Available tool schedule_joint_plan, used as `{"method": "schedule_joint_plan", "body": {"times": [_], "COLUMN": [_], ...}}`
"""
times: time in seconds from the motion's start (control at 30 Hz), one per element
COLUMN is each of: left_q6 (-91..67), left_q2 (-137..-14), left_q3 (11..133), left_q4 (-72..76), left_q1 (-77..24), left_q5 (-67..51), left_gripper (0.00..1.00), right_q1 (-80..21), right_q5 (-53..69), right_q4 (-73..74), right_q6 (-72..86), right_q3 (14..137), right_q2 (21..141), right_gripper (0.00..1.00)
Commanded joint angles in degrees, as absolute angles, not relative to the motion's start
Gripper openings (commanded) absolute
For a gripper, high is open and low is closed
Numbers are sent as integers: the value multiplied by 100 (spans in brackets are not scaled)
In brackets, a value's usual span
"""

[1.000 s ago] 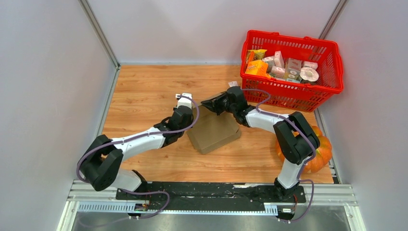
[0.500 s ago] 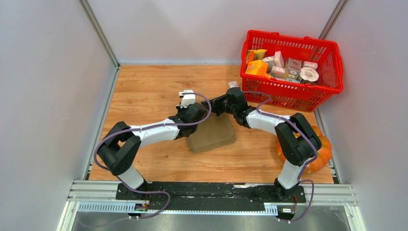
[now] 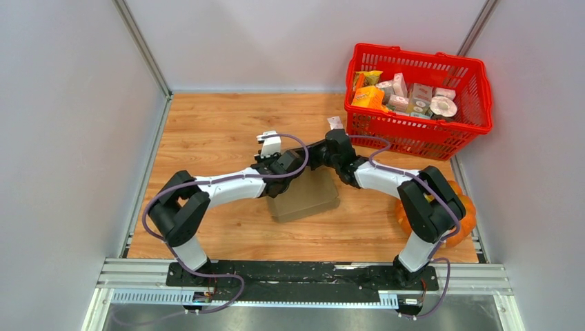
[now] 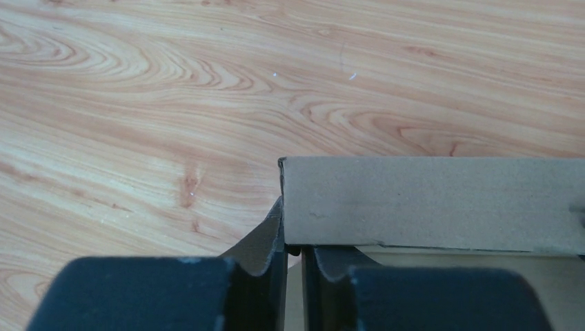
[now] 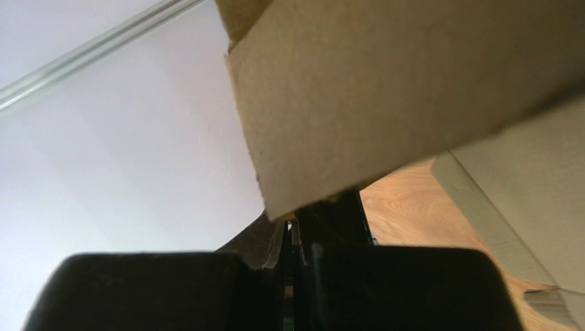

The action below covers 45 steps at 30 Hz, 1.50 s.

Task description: Fold the paper box

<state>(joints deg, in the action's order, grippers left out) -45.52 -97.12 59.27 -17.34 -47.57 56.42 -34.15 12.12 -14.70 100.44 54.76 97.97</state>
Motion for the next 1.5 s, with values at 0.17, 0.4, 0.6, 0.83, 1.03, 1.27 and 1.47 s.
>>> {"method": "schedule_joint_plan", "body": {"times": [0.17, 0.4, 0.6, 0.83, 1.03, 1.27, 1.47], "left_q6": [-3613, -3252, -3111, -3138, -3322, -3428, -3437], "left_q2": [-9018, -8606, -8192, -7919, -7814, -7822, -7831], "left_q3": [5142, 4817, 4395, 4236, 4122, 4087, 4113], "left_q4": [-1169, -1108, -967, -1089, -1081, -1072, -1063], "left_q1": [-4728, -4711, -4711, -4711, -4711, -4711, -4711], "left_q5": [5221, 5020, 4729, 4702, 4597, 4562, 4570], "left_gripper": [6, 0, 0, 0, 0, 0, 0], "right_q1": [-3252, -2997, -2997, -2821, -2760, -2619, -2584], "right_q5": [1423, 1619, 538, 905, 1414, 1966, 1987], "right_q4": [-519, 1606, 2934, 3391, 3244, 2867, 2514], "right_q6": [7843, 3844, 2234, 2021, 2337, 2653, 2743], "right_q3": [5590, 5757, 6168, 7758, 7990, 7753, 7559], "right_q2": [9194, 8263, 7418, 8629, 9079, 9299, 9588], "right_gripper": [50, 78, 84, 66, 52, 49, 46]}}
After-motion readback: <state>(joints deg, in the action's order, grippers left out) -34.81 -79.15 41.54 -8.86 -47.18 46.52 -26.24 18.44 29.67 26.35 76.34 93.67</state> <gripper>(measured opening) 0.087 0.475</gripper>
